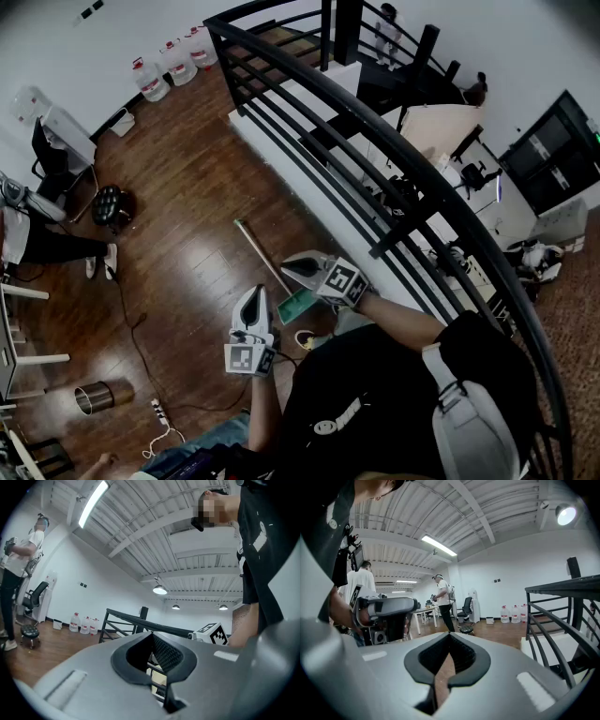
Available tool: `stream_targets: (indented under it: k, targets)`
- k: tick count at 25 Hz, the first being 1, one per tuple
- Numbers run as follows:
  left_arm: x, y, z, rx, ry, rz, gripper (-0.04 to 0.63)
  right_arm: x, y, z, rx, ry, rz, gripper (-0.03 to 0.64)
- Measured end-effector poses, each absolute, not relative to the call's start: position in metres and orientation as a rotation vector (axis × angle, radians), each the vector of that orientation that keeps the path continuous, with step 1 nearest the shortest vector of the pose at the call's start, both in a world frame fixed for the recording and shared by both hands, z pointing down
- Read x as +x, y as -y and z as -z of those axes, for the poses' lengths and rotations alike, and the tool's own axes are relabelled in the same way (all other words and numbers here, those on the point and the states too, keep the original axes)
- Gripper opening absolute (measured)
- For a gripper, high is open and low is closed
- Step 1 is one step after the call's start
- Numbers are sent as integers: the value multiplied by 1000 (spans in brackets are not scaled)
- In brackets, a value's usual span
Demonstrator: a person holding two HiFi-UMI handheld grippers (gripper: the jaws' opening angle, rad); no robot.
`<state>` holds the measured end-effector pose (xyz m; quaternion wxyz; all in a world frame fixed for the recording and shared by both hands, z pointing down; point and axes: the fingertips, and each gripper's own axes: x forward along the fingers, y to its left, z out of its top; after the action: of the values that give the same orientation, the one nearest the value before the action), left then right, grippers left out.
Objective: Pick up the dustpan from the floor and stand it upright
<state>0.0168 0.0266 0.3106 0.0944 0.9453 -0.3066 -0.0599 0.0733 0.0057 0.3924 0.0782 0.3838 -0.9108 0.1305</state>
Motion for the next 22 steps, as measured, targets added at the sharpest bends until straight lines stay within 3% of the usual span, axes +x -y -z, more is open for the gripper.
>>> stream_targets:
  k: [9, 22]
  targets:
    - [34, -21, -310, 2764, 881, 112, 15, 88, -2, -394, 1184, 2729, -436, 3]
    - [101, 46, -309, 2767, 1013, -31, 15, 156, 88, -412, 1101, 2791, -574, 3]
